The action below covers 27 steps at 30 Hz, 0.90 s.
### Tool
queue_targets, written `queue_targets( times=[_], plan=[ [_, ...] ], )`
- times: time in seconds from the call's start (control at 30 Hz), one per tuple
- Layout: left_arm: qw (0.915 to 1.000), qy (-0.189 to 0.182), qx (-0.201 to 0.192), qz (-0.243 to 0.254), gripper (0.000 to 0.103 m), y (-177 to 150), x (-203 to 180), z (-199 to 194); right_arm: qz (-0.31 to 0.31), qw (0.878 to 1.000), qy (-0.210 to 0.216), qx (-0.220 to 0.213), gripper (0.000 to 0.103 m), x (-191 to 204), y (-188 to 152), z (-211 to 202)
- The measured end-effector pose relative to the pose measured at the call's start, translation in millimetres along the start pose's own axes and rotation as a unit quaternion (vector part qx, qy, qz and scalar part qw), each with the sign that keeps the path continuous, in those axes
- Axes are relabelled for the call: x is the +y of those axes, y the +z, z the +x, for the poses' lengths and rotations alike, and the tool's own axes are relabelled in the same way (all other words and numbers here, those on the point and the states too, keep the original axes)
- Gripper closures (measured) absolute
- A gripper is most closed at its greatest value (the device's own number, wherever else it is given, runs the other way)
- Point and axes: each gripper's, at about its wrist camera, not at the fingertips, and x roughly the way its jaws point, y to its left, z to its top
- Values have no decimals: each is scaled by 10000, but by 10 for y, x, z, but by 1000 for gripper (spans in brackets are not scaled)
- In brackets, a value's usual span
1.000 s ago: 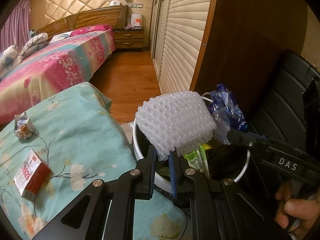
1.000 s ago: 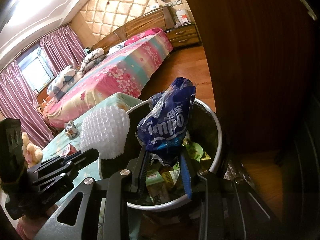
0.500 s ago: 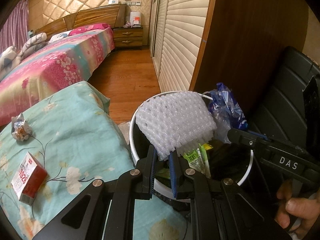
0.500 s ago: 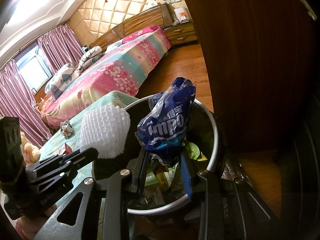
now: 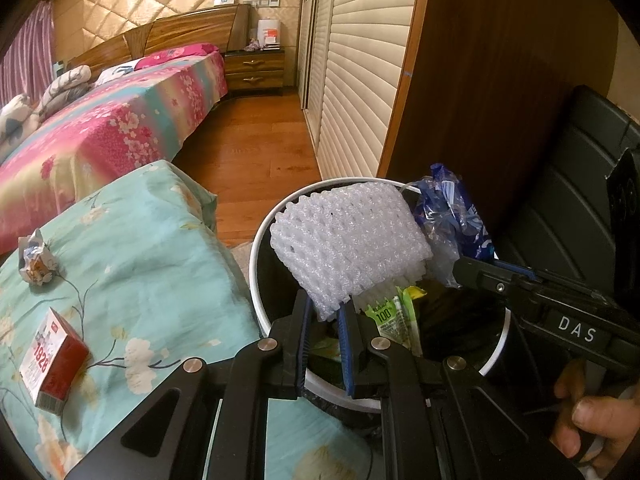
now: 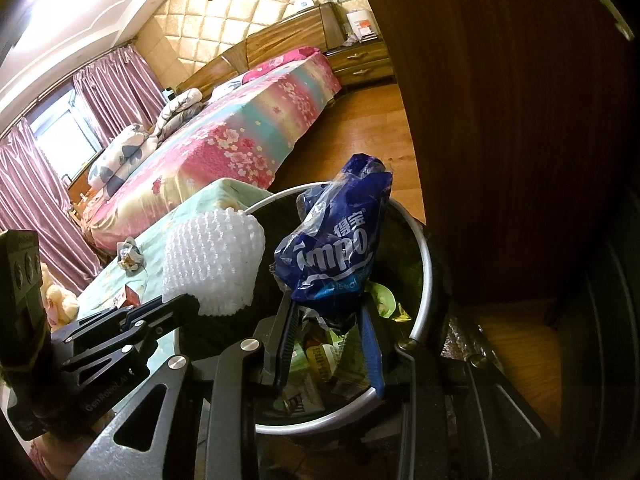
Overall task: Collect trash
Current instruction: 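Carry the white foam net and blue bag over the bin while both grippers open to drop them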
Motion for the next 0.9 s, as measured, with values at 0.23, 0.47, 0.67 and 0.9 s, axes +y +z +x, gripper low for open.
queue_targets(
  times=[0.23, 0.47, 0.67, 0.9],
  plan=[
    [10000, -8, 2, 18, 89, 7, -11, 10, 5, 10000, -5, -20, 71, -11, 22, -15],
    [9999, 65, -113, -7, 50, -29, -3, -68, 39, 10000, -4, 4, 55, -34, 34, -8],
    [9998, 80, -194, -68, 42, -116, 70, -185, 172, 9998, 27, -111, 29, -66, 21, -69],
    [9991, 196, -208, -314, 36, -322, 295, -361, 203, 9996, 115, -181, 17, 54, -41, -129]
  ],
)
